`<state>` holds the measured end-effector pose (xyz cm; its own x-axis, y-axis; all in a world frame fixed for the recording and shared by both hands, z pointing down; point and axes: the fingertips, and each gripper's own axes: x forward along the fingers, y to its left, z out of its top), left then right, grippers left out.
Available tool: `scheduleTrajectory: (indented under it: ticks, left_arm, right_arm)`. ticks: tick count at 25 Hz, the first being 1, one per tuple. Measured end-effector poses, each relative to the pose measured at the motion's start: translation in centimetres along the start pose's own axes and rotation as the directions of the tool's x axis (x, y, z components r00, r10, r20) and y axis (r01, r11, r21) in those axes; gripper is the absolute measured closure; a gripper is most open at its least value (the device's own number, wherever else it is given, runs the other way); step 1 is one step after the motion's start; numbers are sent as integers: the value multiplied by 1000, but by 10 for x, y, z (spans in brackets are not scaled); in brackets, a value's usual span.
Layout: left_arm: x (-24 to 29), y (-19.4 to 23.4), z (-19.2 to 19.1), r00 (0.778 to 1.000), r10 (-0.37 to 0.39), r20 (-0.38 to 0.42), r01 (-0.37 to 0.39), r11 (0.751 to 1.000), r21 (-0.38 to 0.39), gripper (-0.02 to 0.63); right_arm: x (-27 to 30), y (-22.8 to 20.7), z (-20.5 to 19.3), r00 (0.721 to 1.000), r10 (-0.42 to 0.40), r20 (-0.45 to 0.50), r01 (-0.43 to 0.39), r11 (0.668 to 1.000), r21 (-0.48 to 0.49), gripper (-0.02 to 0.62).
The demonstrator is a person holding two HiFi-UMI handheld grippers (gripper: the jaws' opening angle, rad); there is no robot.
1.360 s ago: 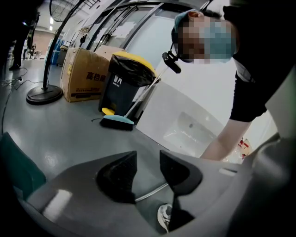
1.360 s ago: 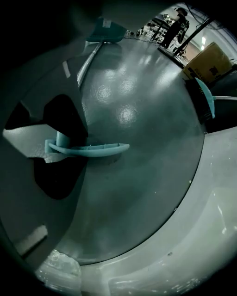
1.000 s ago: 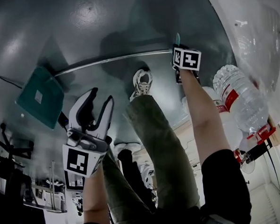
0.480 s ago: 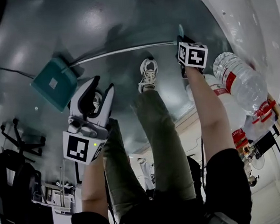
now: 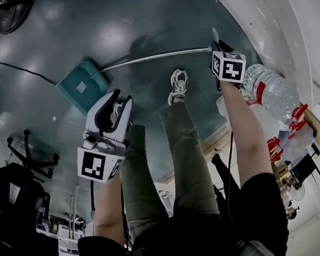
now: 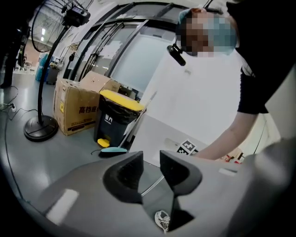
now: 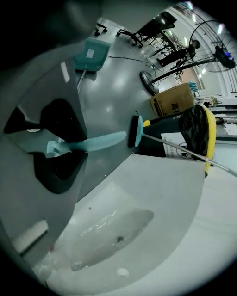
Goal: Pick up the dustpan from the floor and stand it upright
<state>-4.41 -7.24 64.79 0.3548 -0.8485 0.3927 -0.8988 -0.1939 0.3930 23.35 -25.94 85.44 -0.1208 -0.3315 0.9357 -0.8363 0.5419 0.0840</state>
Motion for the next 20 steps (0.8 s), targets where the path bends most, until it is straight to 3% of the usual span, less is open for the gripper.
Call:
scheduleTrajectory:
  ticks: [12, 20]
  left_arm:
    - [-81, 22, 52, 995, 59, 79, -61, 998, 23, 493]
    - [-123, 30, 76, 987, 112, 118, -113, 994, 9, 514]
  right_arm:
    - [-92, 16, 106, 989, -68, 134, 90, 982, -165, 522]
    - [-149, 17, 180, 970, -106, 218, 168, 942, -291, 518]
